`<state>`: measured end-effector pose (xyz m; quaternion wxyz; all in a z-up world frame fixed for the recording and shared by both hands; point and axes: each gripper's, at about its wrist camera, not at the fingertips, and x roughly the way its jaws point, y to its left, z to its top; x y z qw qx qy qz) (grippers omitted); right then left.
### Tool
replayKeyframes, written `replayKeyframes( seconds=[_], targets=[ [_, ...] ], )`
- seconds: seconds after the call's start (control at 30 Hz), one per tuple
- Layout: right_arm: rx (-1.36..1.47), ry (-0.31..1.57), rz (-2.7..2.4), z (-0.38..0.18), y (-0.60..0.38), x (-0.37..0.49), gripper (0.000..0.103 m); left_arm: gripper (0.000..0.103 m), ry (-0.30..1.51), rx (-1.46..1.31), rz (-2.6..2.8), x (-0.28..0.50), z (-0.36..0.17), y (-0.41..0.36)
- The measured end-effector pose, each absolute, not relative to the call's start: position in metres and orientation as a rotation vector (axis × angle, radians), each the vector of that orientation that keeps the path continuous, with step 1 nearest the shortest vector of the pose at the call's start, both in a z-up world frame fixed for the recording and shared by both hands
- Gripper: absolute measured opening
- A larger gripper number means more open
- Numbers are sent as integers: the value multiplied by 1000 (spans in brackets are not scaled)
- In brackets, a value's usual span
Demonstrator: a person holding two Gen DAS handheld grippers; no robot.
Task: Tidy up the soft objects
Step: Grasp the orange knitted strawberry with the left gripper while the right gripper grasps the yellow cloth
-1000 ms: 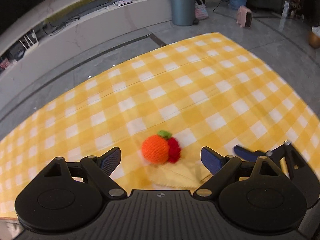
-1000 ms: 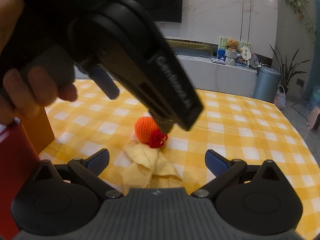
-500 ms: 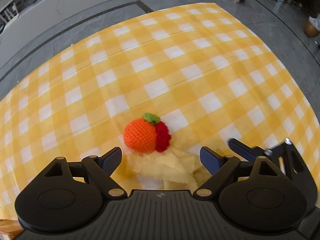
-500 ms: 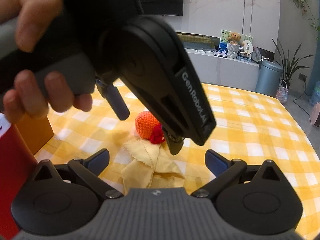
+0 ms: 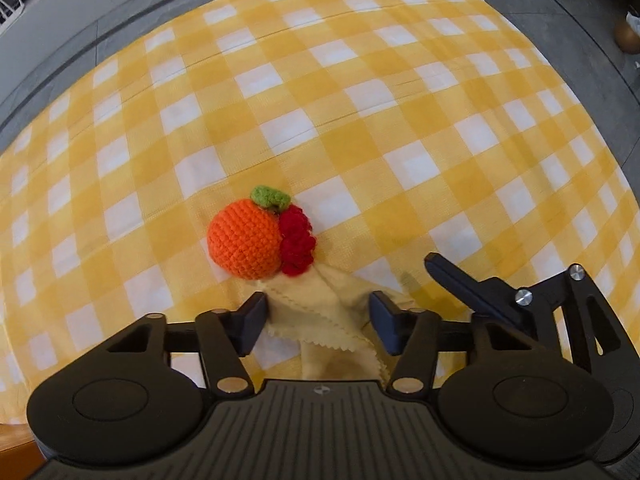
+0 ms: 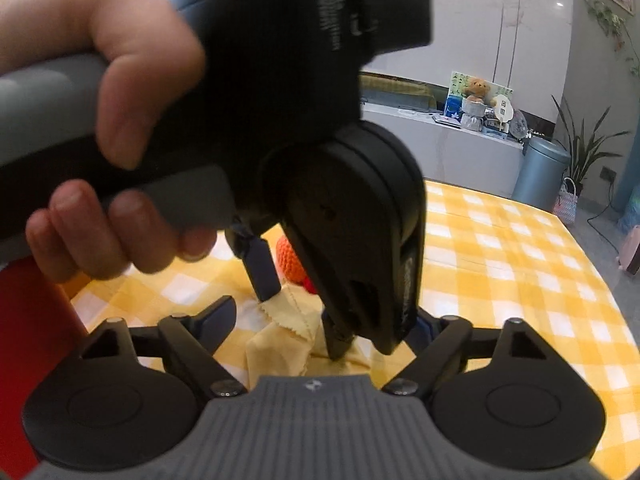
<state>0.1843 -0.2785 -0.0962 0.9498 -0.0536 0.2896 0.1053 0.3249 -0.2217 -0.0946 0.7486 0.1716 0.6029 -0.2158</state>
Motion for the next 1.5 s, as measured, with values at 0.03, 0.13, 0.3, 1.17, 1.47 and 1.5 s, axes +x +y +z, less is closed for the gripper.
replayKeyframes(
  seconds=[0.03, 0.13, 0.3, 1.17, 1.47, 1.5],
  targets=[
    [-122, 595, 204, -97, -278, 184, 69, 56, 1314, 371, -472, 325, -94, -221],
    [-150, 712, 183, -107, -277, 191, 21, 47, 1311, 335, -465, 326, -94, -218],
    [-103, 735, 202, -103, -284, 190, 3, 27, 1304, 277, -474, 328, -92, -210],
    [-15, 709, 230, -112, -293, 191, 68, 81, 1169, 296, -413, 340, -71, -194],
    [33, 645, 265, -108, -291, 199, 64, 76, 1233, 175, -362, 361, -81, -192],
    [37, 649, 269, -108, -290, 199, 64, 75, 1217, 176, -351, 362, -82, -193]
  ],
)
